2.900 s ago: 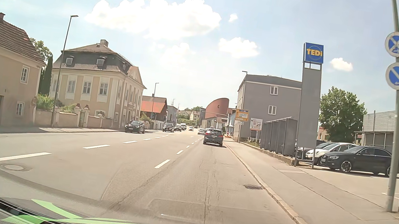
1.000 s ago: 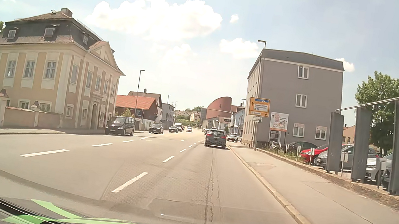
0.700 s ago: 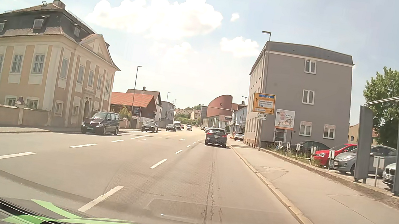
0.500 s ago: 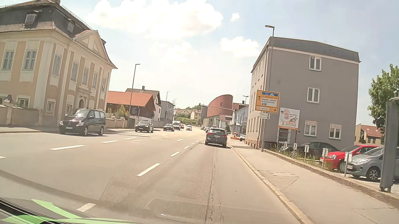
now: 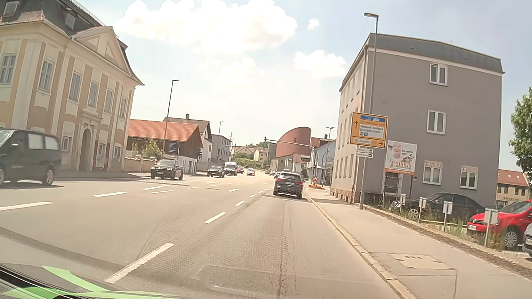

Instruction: Follow the waypoints while adhering to traffic rules and regulations

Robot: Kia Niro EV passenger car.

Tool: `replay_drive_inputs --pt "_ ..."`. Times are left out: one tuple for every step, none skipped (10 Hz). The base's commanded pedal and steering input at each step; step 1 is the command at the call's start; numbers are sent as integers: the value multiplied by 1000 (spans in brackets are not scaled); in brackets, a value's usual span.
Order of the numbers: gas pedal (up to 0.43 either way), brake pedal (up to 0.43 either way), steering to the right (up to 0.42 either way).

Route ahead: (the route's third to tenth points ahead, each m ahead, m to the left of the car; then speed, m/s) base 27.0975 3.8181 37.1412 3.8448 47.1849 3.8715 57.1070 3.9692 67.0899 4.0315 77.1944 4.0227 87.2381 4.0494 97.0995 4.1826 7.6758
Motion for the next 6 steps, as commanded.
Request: replay_drive_inputs --pt "87 0 -4" --pt "98 0 -4" --pt "98 0 -4" --pt "98 0 -4" --pt "110 0 -4" --pt "118 0 -4"
